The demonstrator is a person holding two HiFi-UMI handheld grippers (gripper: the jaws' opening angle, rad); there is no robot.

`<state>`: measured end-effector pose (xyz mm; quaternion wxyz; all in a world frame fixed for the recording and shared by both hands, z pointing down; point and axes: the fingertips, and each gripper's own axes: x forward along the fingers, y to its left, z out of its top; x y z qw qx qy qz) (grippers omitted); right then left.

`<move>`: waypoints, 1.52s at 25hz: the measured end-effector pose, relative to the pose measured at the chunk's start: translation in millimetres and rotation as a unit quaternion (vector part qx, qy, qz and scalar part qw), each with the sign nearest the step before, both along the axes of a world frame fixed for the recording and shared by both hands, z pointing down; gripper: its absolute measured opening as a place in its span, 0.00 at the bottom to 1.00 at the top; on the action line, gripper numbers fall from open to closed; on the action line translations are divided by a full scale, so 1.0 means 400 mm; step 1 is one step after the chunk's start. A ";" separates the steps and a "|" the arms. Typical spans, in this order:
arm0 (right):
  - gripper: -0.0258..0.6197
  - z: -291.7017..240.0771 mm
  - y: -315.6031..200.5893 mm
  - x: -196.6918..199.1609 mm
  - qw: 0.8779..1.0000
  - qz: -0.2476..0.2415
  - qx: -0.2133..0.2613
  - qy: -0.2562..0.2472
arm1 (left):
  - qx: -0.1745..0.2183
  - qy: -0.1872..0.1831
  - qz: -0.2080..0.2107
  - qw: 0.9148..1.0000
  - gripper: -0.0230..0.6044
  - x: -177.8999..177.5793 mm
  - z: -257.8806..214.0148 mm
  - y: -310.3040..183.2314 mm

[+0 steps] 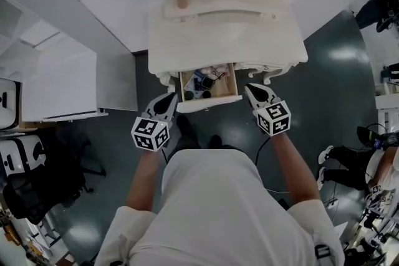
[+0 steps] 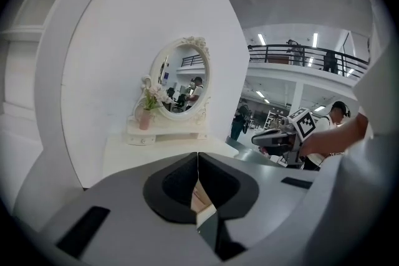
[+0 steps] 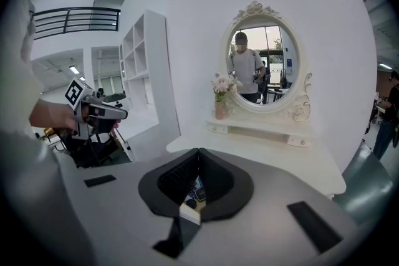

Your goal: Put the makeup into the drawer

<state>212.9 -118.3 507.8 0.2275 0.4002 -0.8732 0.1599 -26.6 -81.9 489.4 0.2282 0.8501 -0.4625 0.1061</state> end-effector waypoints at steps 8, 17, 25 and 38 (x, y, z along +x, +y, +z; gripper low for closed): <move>0.08 -0.020 0.095 0.056 0.999 -0.028 0.006 -0.026 | 0.018 -0.020 -0.043 0.999 0.07 0.054 -0.041 0.135; 0.09 -0.030 0.152 0.047 0.999 -0.039 0.010 -0.036 | 0.013 -0.024 -0.071 0.997 0.07 0.041 -0.048 0.253; 0.09 -0.050 0.177 0.011 0.999 -0.029 0.020 -0.040 | 0.029 -0.020 -0.075 0.997 0.07 -0.001 -0.082 0.279; 0.09 -0.153 0.215 -0.086 0.997 -0.009 0.071 -0.028 | 0.062 -0.027 -0.038 0.997 0.07 -0.117 -0.145 0.270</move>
